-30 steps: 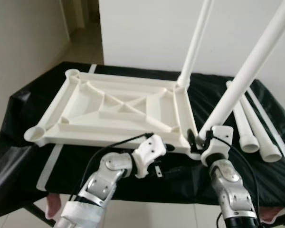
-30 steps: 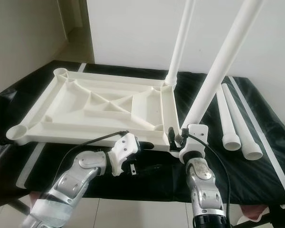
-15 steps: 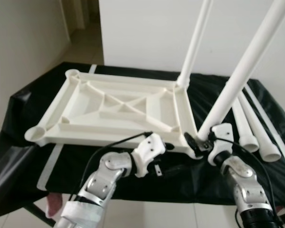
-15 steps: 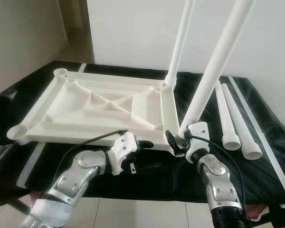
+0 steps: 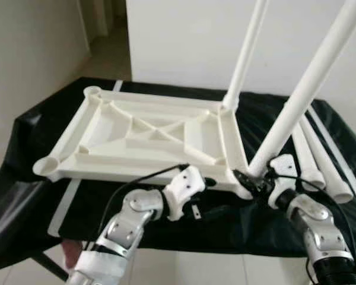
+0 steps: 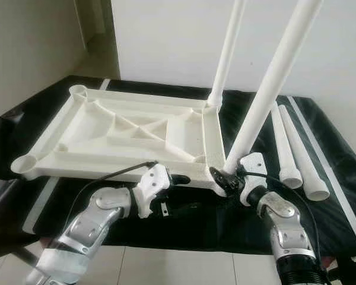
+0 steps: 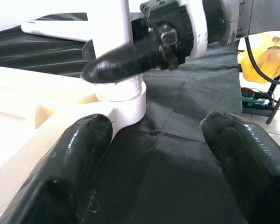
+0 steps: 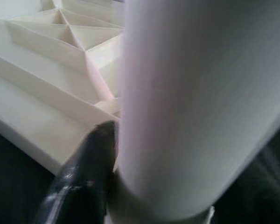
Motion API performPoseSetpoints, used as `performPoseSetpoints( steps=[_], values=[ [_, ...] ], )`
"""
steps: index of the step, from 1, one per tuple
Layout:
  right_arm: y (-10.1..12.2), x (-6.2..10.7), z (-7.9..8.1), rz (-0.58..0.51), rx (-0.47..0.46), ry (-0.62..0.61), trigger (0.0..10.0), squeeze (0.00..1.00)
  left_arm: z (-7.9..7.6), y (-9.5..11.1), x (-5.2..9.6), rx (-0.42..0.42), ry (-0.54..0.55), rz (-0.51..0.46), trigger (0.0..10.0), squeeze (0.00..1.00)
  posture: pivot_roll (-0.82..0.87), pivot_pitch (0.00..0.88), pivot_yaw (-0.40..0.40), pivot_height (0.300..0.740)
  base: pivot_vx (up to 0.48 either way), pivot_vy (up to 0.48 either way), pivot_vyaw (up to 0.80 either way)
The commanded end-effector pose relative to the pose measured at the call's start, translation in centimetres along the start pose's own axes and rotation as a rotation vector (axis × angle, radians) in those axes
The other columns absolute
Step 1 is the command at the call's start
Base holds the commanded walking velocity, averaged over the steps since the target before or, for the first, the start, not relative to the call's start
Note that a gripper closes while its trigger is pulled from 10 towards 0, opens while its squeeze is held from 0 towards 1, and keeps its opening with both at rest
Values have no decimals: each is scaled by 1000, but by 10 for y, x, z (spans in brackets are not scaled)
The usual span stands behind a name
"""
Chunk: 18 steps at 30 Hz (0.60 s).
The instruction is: Building children table
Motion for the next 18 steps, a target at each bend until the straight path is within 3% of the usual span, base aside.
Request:
performPoseSetpoints(
  steps=[1,8,9,10,11,18],
  values=[
    [-1,2,2,7,20,24,0,0,5,0,-1,-1,44,10,10000,0,43,0,-46,740,0,0,0],
    [-12,6,6,14,-48,-12,0,0,5,0,-1,-3,37,11,10000,0,39,0,-44,740,0,0,0],
    [-12,6,7,5,-54,-24,2588,0,4,0,-1,-3,36,11,10000,0,37,0,-42,740,0,0,0],
    [-12,6,8,-1,-59,-32,8039,0,4,0,-1,-3,34,11,10000,0,37,0,-42,740,0,0,0],
    [-12,6,8,-8,-71,-46,10000,0,4,0,-1,-2,33,11,10000,0,36,0,-42,740,0,0,0],
    [-14,2,-1,-37,-92,-263,10000,0,3,1,-2,-4,26,10,10000,0,33,0,-42,740,0,0,0]
  ],
)
Point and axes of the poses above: a point about 5 cm out from each wrist's last joint towards the gripper, its own x axis pointing back from the gripper into the wrist, its own y axis along the axis of the wrist's last joint, z = x × y, the point moved 4 cm from there along -x, pointing out of the wrist towards the gripper, and after that the axes turned 12 degrees about -x, right-handed, at the moved point
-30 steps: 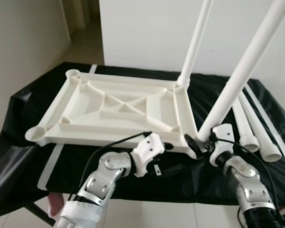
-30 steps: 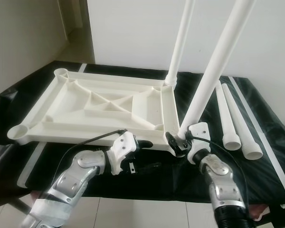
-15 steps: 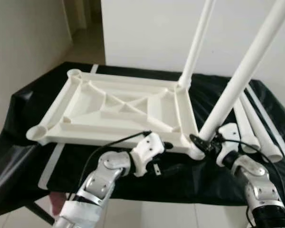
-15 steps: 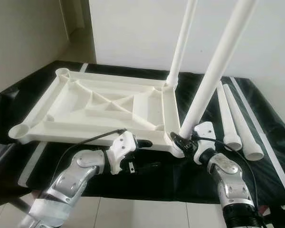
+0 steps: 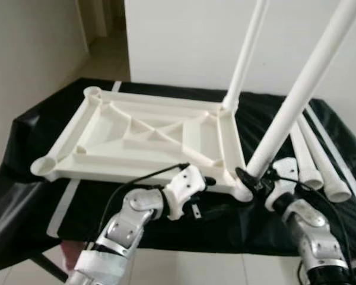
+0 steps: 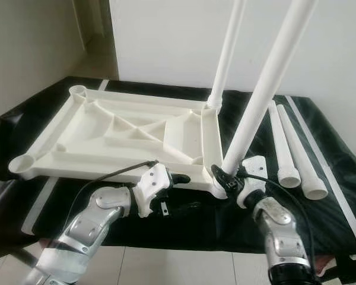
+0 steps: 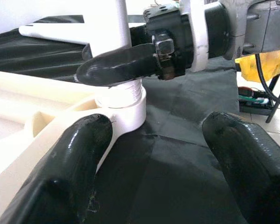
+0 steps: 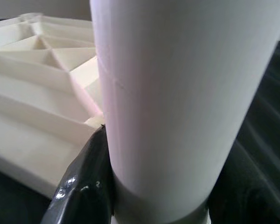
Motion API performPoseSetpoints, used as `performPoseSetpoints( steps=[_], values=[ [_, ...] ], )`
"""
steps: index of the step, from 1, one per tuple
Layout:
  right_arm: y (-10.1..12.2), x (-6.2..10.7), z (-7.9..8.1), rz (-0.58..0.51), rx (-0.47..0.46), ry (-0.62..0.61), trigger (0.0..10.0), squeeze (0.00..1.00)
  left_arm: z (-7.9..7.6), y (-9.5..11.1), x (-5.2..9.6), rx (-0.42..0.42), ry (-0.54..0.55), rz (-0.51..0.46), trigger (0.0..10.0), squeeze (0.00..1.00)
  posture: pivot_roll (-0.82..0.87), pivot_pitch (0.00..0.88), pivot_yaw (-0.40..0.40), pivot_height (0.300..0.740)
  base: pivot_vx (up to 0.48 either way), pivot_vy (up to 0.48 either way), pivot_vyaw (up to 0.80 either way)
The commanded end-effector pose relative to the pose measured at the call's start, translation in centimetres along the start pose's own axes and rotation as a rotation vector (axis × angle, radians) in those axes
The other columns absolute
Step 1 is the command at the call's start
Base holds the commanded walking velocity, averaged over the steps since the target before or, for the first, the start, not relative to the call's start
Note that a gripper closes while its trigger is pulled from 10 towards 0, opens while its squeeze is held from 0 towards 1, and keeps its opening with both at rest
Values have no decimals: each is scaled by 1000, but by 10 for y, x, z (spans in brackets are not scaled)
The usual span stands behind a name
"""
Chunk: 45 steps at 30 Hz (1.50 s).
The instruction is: Building children table
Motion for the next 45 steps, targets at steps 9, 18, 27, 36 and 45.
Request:
performPoseSetpoints(
  steps=[9,18,27,36,45],
  values=[
    [-20,6,-18,46,-132,-408,10000,0,0,0,-3,1,17,8,10000,0,29,0,-46,740,0,0,0],
    [-41,17,2,27,-191,-734,10000,0,0,0,-6,-7,21,7,10000,0,38,0,-59,740,0,0,0],
    [-33,10,7,8,-173,-672,10000,0,-3,1,-7,-3,13,2,10000,0,39,0,-57,740,0,0,0],
    [-25,7,13,-35,-161,-650,10000,1000,-2,1,-6,-7,16,4,10000,0,40,0,-59,740,0,0,0],
    [-5,9,14,-118,-73,-528,10000,1000,-4,1,-6,-2,15,3,10000,0,35,0,-60,740,0,0,0]
  ],
)
Point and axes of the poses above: a point about 5 cm out from each wrist's last joint towards the gripper, its own x axis pointing back from the gripper into the wrist, its own y axis along the axis of the wrist's last joint, z = x × y, the point moved 4 cm from there along -x, pointing out of the wrist towards the gripper, and after that the axes turned 12 degrees about -x, right-handed, at the moved point
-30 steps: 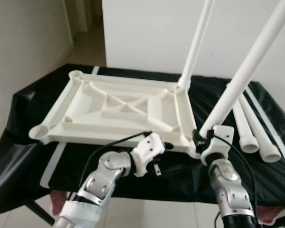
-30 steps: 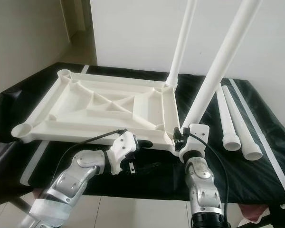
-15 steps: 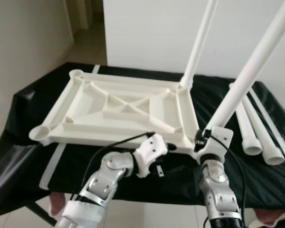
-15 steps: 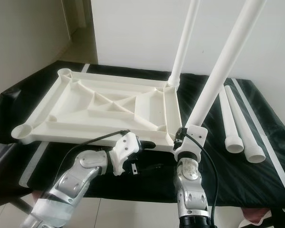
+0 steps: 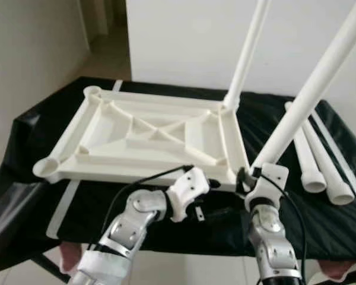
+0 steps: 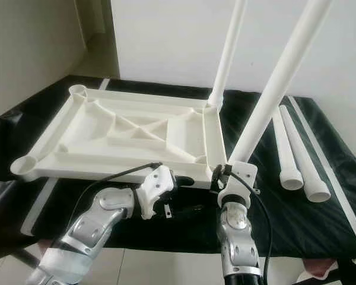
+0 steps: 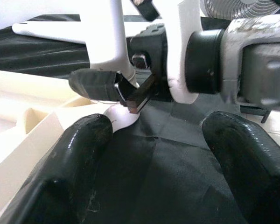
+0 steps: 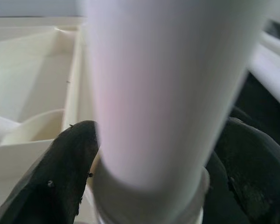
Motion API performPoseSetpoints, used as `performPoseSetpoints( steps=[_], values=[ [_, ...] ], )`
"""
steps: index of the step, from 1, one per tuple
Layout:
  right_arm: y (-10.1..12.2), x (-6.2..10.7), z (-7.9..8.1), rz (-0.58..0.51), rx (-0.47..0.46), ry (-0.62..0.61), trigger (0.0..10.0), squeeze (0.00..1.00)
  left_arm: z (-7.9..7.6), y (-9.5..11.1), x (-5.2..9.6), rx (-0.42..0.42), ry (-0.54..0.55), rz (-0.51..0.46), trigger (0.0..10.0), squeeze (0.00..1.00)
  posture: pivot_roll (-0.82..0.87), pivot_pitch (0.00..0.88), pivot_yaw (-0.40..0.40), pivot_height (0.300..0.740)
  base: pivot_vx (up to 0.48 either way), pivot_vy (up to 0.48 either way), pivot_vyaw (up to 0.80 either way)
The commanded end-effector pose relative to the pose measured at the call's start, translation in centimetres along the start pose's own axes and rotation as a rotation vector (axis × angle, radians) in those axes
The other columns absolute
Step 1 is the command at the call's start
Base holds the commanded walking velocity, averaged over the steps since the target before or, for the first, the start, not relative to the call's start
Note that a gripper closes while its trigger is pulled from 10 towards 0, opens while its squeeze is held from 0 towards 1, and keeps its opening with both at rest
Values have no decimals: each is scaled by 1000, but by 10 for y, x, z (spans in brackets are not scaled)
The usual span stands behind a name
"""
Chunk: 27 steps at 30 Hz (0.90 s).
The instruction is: Building children table
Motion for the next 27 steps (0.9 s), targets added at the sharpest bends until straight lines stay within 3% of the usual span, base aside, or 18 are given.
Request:
performPoseSetpoints(
  steps=[1,2,3,4,12,21,27],
  values=[
    [4,1,-3,-19,6,33,10000,1000,1,-1,0,-1,36,12,10000,0,35,0,-60,740,0,0,0],
    [4,1,-3,-19,6,33,10000,1000,1,-1,0,-1,36,12,10000,0,35,0,-60,740,0,0,0],
    [4,1,-5,-18,5,47,10000,314,1,-1,0,0,35,12,10000,0,32,0,-58,740,0,0,0],
    [4,1,-7,-14,1,61,10000,0,0,-2,0,1,33,13,10000,0,32,0,-58,740,0,0,0],
    [6,-1,-5,-6,3,206,10000,0,0,-2,0,0,28,15,10000,0,26,0,-49,740,0,0,0],
    [12,-11,-17,28,109,385,10000,0,0,-1,0,3,19,13,10000,0,19,0,-37,740,0,0,0],
    [8,-12,-16,75,179,511,10000,0,1,-1,0,1,19,14,10000,0,15,0,-31,740,0,0,0]
  ],
)
Point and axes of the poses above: a point about 5 cm out from each wrist's last joint towards the gripper, its own x axis pointing back from the gripper into the wrist, its own y axis along the axis of the wrist's last joint, z = x × y, the point moved 4 cm from there along -x, pointing out of the wrist towards the gripper, and after that the axes turned 12 degrees about -x, right-handed, at the moved point
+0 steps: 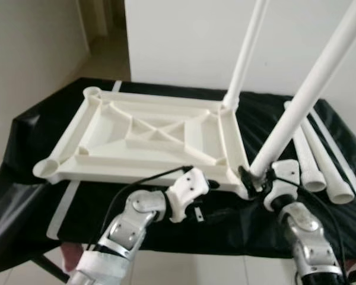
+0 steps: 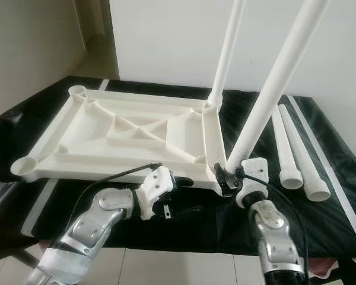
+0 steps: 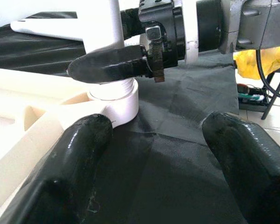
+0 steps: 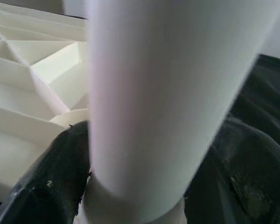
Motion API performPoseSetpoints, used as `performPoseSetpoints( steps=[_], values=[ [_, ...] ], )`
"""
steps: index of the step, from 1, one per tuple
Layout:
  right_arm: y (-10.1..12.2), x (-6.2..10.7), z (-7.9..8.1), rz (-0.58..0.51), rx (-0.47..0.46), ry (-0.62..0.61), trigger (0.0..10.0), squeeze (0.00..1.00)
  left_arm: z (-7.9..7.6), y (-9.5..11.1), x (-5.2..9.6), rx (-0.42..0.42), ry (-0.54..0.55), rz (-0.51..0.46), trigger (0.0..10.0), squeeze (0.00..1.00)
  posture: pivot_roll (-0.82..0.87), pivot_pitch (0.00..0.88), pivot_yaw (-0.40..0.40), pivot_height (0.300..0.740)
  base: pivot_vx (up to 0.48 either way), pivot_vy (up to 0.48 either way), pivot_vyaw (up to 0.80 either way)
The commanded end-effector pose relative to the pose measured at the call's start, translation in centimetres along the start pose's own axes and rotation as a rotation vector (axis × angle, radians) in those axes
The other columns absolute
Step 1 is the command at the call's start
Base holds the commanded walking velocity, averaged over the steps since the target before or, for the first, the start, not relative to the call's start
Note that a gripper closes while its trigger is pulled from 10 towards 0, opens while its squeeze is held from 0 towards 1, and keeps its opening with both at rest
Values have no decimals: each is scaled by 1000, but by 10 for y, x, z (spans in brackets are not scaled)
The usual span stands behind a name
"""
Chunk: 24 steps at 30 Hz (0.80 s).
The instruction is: Building children table
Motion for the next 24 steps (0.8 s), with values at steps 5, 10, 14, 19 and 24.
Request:
performPoseSetpoints(
  steps=[5,10,14,19,24],
  values=[
    [-12,-2,12,93,30,210,10000,0,2,2,-5,-3,19,-3,10000,0,6,0,-21,740,0,0,0],
    [-10,-6,13,97,47,252,10000,0,3,3,-6,-9,13,-6,10000,0,9,0,-22,740,0,0,0],
    [-10,-9,11,97,54,264,10000,0,5,4,-6,-9,15,-6,10000,0,10,0,-23,740,0,0,0],
    [-11,-12,7,107,67,263,10000,0,2,2,-6,-6,1,-2,10000,0,13,0,-25,740,0,0,0],
    [-10,-16,5,111,92,287,10000,0,-3,0,-8,-3,-16,5,10000,0,16,0,-26,740,0,0,0]
  ],
)
Point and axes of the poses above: a point about 5 cm out from each wrist's last joint towards the gripper, its own x axis pointing back from the gripper into the wrist, its own y axis along the axis of the wrist's last joint, z = x × y, the point moved 4 cm from there along -x, pointing out of the wrist towards the gripper, and after that the axes turned 12 degrees about -x, right-handed, at the moved point
